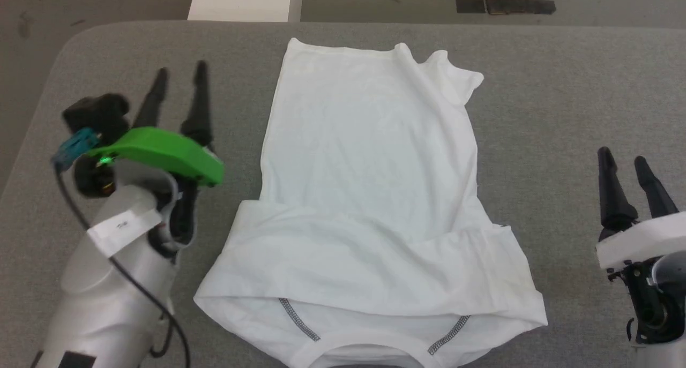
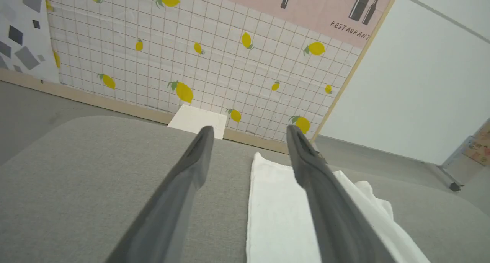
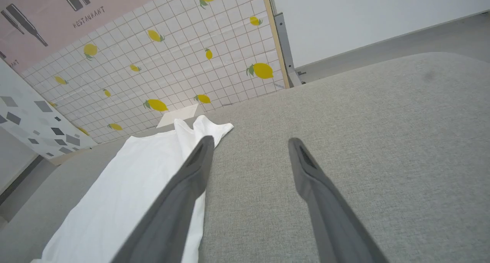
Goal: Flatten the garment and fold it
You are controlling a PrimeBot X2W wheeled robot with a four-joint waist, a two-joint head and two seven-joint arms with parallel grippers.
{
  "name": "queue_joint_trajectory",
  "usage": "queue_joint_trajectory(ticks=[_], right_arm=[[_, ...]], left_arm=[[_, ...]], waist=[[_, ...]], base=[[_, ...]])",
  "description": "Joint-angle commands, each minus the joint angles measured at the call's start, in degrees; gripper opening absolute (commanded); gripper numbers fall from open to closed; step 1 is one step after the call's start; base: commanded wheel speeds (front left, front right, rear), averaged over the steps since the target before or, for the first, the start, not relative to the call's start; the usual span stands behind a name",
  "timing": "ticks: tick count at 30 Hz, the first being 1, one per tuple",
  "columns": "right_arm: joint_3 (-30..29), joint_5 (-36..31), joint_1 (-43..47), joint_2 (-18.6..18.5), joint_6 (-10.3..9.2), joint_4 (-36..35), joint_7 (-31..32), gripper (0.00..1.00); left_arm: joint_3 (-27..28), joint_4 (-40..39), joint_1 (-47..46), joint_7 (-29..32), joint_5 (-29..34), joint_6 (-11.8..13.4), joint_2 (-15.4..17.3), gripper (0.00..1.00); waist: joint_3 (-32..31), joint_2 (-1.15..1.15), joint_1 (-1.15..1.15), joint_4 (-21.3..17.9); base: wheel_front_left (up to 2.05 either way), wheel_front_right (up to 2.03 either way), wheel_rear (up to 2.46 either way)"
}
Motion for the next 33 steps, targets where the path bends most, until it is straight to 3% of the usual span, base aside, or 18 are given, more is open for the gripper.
queue_joint_trajectory(ticks=[1, 6, 9, 15, 26, 33], right_arm=[[0.5, -0.3, -1.4, 0.0, -0.08, 0.4, 0.8, 1.0], [2.5, -2.1, -6.7, 0.0, -0.08, 1.9, 5.6, 1.0], [3.0, -3.0, -12.3, 0.0, -0.08, 4.0, 9.7, 1.0], [1.9, -7.6, -27.2, 0.0, -0.08, 12.0, 18.9, 1.0], [0.3, -25.4, -48.1, -1.3, -0.08, 26.2, 40.3, 1.0], [-1.3, -31.5, -52.7, -0.7, -0.08, 28.1, 43.9, 1.0]], left_arm=[[1.0, -0.6, 2.0, -1.0, 2.1, 1.1, 0.9, 1.0], [9.3, -9.7, 8.3, -1.6, 10.7, 4.4, 1.6, 1.0], [13.1, -14.8, 12.1, -1.6, 14.8, 4.6, 0.1, 1.0], [16.7, -20.1, 14.0, -1.6, 20.4, 2.4, -3.0, 1.0], [18.0, -23.7, 11.6, -1.6, 26.6, -1.3, -6.5, 1.0], [19.3, -25.4, 11.1, -1.6, 28.7, -2.9, -8.5, 1.0]], waist=[[0.8, 0.0, 0.0, -0.1], [3.8, 0.0, 0.0, -0.6], [6.1, 0.0, 0.0, -0.4], [11.7, 0.0, 0.0, 1.5], [20.4, 0.0, 0.0, 6.3], [23.2, 0.0, 0.0, 8.2]], base=[[0.0, 0.0, 0.0], [0.0, 0.0, 0.0], [0.0, 0.0, 0.0], [0.0, 0.0, 0.0], [0.0, 0.0, 0.0], [0.0, 0.0, 0.0]])
